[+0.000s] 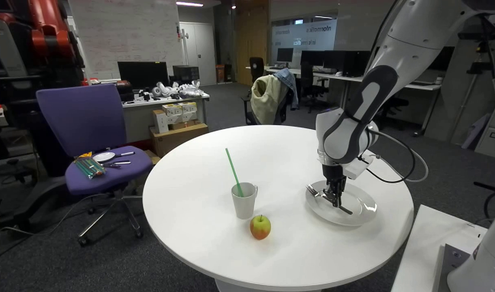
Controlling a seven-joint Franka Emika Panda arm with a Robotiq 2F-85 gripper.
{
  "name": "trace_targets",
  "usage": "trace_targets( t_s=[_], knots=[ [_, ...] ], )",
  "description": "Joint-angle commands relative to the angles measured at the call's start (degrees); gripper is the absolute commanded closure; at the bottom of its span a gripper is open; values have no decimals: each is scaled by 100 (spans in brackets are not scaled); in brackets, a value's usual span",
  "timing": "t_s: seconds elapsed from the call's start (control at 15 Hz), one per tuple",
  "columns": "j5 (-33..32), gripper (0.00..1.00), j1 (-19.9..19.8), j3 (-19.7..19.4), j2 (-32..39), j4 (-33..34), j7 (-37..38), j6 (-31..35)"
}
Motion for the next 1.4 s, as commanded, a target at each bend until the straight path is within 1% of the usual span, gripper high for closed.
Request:
trace_targets(
  t_s=[0.0,0.4,1.33],
  knots=[
    [53,96,23,7,99,216,11,-300],
    [268,96,-36,114,178,326,-119,-524],
    [208,96,-4,126,404,508,-117,-730]
  ],
)
